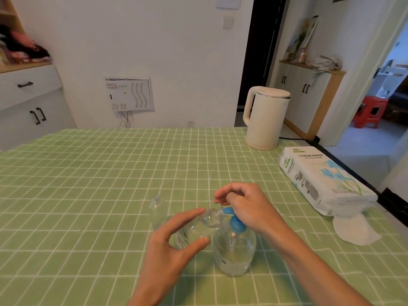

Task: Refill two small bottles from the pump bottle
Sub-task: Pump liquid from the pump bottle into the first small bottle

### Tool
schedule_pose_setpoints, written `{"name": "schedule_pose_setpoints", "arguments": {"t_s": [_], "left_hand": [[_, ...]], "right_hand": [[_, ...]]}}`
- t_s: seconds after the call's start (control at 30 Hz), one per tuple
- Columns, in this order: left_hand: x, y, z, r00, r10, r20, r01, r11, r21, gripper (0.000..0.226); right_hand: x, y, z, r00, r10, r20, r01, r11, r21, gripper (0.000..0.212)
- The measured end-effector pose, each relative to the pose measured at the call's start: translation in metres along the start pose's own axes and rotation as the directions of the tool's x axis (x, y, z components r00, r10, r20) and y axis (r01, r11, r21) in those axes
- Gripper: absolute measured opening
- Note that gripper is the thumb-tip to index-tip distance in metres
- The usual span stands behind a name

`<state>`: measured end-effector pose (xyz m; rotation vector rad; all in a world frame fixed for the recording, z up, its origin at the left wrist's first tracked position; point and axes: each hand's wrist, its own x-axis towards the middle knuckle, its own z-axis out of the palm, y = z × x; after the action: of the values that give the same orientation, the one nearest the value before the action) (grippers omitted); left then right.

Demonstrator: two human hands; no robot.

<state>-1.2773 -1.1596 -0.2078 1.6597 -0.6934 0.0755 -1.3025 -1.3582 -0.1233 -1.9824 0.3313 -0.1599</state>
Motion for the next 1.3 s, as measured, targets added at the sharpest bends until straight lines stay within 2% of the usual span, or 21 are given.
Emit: {"name": "schedule_pose_setpoints", "arguments": {"t_s": [0.37,0.63,1.3], "left_hand": [[-0.001,-0.002,0.004,1.000,-0.005,-0.008,0.005,1.000,-0.002,0.053],[-0.002,0.005,0.006,1.000,-0.009,-0.015,0.008,0.998,-0.058,0.050],[-0.002,0.004,0.007,1.000,-0.007,-0.012,0.007,0.999,-0.037,0.051]], "right_hand": [[-0.001,0.008,0.005,0.999,0.033,0.038,-0.034,0.999,0.020,0.044],[-0.003,0.000,0.001,0.999,0.045,-0.029,-0.046,0.998,-0.030,0.041],[-0.004,0.005,0.006,0.997,0.072,-0.025,-0.072,0.997,-0.009,0.041]]}}
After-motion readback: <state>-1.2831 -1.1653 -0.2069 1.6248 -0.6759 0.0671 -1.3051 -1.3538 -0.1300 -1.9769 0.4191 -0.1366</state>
